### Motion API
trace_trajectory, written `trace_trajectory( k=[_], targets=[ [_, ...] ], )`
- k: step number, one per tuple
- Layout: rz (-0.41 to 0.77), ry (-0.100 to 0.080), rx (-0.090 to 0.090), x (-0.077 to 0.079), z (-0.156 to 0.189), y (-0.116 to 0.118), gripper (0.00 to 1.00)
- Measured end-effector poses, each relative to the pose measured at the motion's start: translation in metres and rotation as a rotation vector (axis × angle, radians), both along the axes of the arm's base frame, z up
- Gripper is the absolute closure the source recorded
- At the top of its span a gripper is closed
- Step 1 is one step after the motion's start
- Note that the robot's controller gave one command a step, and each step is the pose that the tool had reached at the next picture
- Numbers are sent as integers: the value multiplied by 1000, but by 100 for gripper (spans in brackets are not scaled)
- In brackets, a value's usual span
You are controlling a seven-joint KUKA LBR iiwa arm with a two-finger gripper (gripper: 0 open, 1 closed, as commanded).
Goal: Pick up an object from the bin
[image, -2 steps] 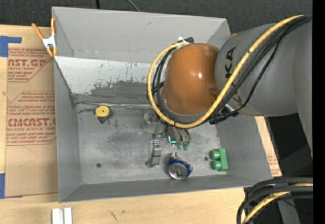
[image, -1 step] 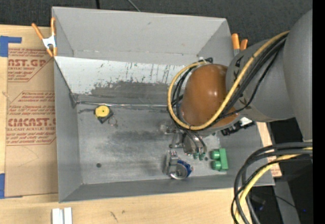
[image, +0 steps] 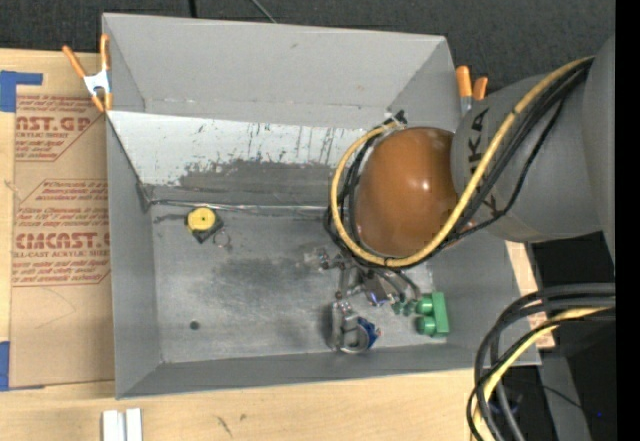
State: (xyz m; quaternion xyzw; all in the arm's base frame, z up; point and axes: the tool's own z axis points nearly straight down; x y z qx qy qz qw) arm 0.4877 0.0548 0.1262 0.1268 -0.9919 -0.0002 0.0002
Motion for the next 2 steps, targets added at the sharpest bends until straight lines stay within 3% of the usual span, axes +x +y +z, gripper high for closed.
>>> trace_trajectory(
  k=[1,2],
  targets=[
    [268,2,0,-5,-25,-6,0],
    [705,-2,1,-5,7,-5,0]
  ],
)
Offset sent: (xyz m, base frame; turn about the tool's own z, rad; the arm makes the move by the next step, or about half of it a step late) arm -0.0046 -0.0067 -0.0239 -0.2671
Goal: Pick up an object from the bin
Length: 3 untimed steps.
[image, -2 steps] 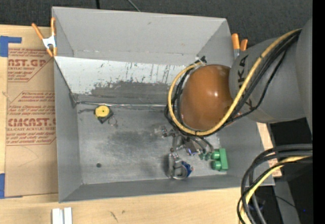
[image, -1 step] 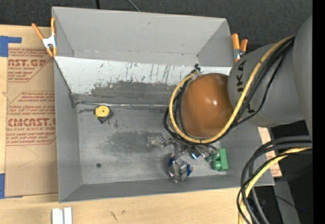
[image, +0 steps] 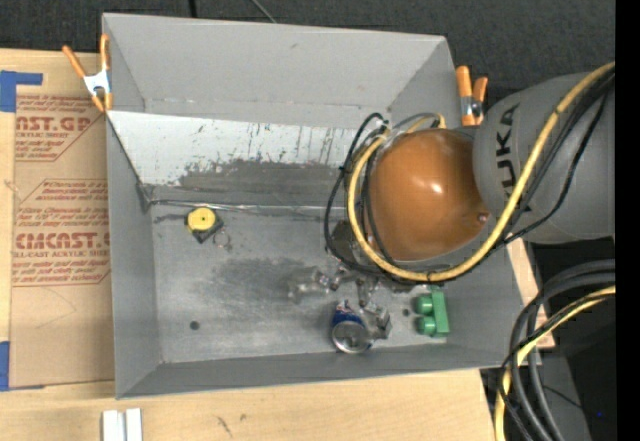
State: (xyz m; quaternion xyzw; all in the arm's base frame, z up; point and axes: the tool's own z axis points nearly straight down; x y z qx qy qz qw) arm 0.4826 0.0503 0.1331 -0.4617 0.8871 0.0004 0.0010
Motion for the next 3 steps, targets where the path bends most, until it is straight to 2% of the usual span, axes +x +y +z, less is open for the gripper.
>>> trace_trajectory(
  k=[1,2,3],
  targets=[
    [312,5,0,5,-65,-4,0],
    [311,3,1,6,-64,-4,100],
    [311,3,2,6,-64,-3,100]
  ],
)
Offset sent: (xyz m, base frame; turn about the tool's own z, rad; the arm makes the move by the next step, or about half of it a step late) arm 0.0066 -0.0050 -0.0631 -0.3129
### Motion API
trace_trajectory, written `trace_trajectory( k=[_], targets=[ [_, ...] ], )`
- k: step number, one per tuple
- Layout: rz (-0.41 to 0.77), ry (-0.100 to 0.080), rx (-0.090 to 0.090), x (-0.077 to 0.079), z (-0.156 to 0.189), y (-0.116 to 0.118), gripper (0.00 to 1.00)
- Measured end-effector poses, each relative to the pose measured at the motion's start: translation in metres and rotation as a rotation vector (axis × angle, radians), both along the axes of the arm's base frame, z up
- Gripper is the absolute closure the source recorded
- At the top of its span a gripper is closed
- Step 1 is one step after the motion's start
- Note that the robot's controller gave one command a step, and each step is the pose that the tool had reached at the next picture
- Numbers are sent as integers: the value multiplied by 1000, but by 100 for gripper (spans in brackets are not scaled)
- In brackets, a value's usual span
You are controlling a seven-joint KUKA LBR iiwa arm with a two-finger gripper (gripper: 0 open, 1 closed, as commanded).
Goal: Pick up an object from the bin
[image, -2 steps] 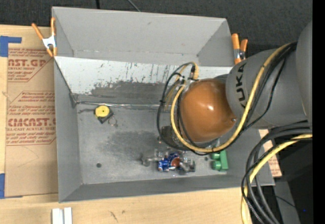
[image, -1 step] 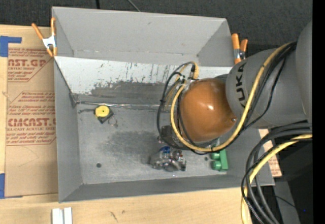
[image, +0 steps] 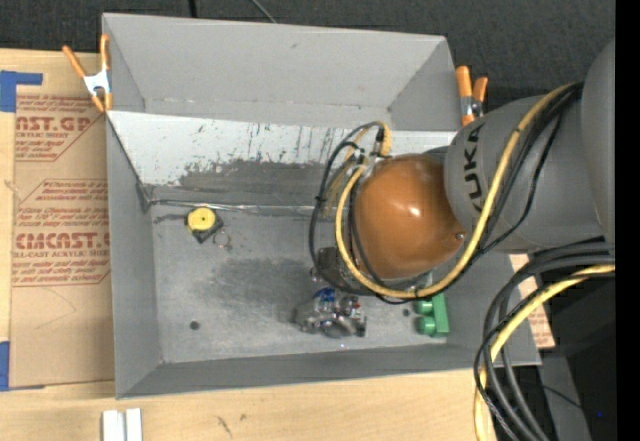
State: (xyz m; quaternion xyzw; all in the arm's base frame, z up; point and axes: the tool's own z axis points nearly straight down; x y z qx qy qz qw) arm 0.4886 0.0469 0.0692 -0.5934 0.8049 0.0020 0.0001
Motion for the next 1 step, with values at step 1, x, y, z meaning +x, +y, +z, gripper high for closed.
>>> trace_trajectory(
  k=[1],
  targets=[
    [0,0,0,0,0,0,100]
  ],
)
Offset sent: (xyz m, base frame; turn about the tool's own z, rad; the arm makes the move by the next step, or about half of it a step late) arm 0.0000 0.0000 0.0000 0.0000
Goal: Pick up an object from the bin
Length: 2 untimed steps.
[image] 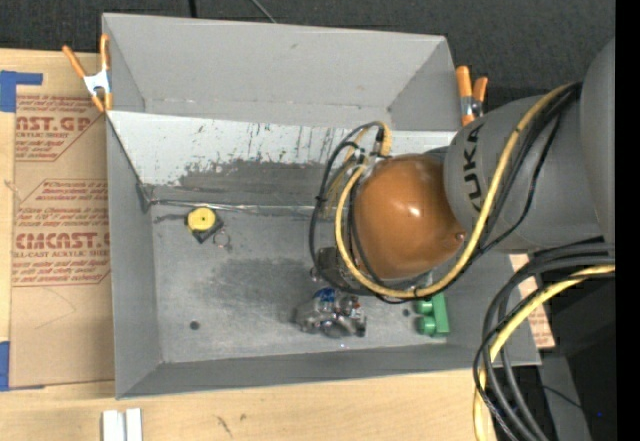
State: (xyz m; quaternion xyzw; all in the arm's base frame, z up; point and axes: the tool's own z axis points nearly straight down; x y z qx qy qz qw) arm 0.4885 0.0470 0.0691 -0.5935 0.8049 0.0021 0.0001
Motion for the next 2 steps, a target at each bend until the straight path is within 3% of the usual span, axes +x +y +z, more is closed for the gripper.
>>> trace_trajectory(
  k=[1,2],
  targets=[
    [0,0,0,0,0,0,0],
    [4,-5,-1,26,4,1,0]
  ],
)
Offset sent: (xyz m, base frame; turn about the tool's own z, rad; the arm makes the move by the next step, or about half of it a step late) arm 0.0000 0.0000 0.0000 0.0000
